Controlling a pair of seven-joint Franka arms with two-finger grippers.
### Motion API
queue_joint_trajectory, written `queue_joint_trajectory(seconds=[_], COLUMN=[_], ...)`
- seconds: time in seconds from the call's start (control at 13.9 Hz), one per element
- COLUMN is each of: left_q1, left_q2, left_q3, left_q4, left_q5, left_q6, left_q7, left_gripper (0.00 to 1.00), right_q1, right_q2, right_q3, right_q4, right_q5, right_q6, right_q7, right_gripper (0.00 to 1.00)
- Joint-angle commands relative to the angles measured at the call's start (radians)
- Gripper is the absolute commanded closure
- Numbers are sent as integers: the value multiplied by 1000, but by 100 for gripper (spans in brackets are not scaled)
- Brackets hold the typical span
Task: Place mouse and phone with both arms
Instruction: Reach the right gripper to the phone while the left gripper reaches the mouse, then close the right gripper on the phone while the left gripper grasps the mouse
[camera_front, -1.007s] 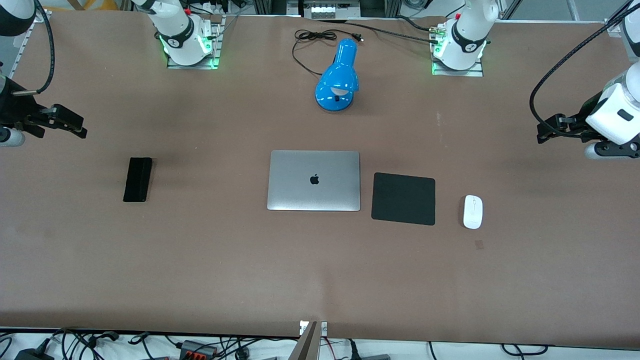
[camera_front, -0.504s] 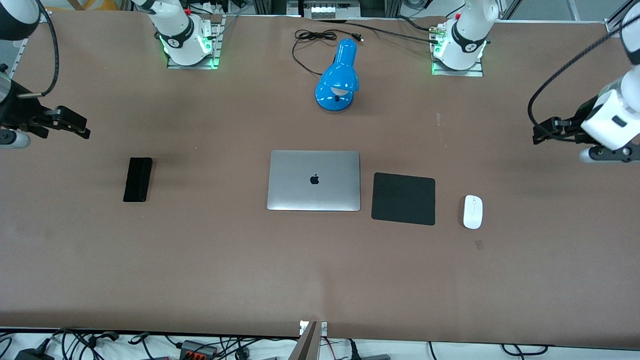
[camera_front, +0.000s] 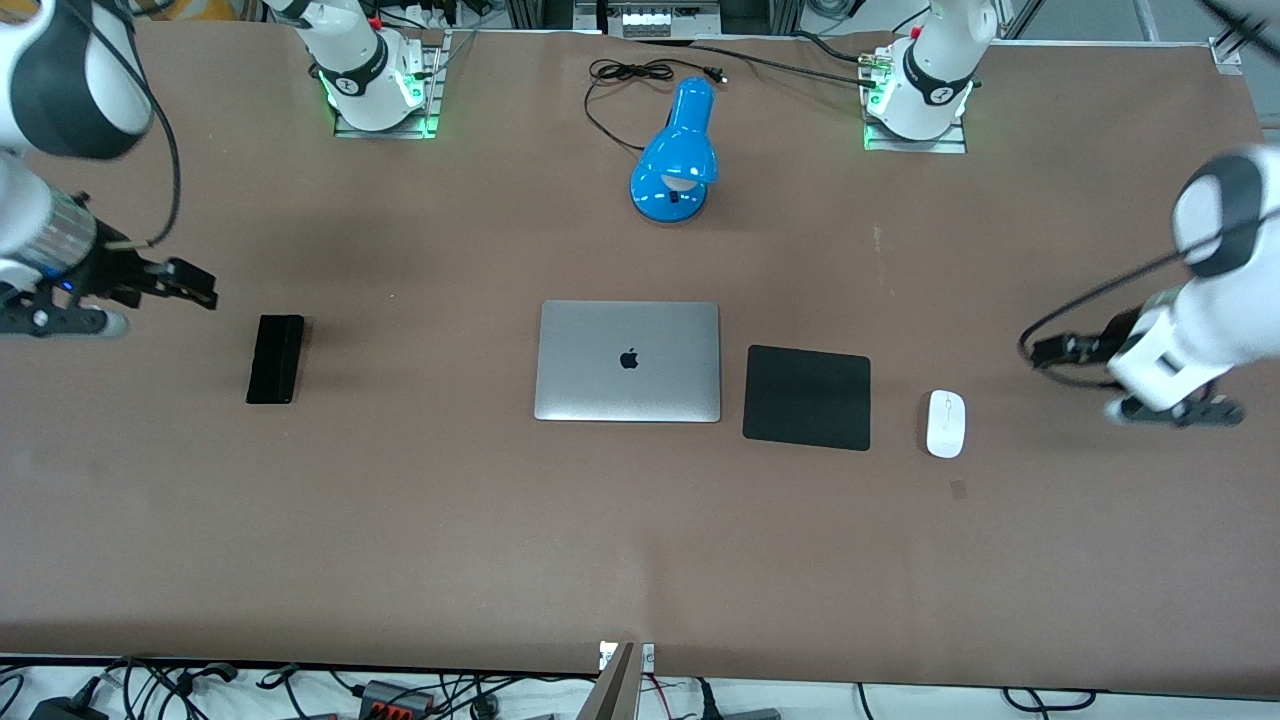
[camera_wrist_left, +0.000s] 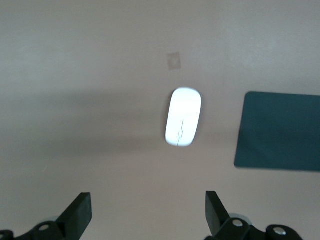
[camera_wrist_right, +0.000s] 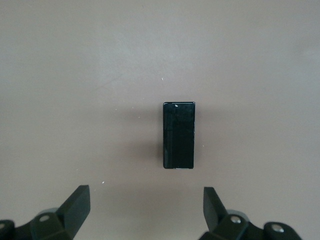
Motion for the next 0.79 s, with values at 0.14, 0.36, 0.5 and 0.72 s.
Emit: queue_joint_trajectory(seconds=[0.14, 0.36, 0.5, 0.72], left_q1=[-34, -87, -66, -68], left_q2=[152, 185, 177, 171], left_q3=[-9, -3, -6, -6], left_q4=[35, -41, -139, -180], left_q5=[-15, 12, 37, 43], left_q6=[103, 231, 369, 413], left_q7=[34, 23, 27, 32], left_gripper=[0, 0, 0, 0], right_q1=[-28, -77, -76, -93], right_q2=[222, 342, 384, 413], right_q3=[1, 3, 3, 3], right_q4=[6, 6, 6, 5], right_q5=[-14, -14, -14, -14], right_q6=[134, 190, 247, 249], right_q7=[13, -25, -33, -35], right_gripper=[0, 0, 0, 0])
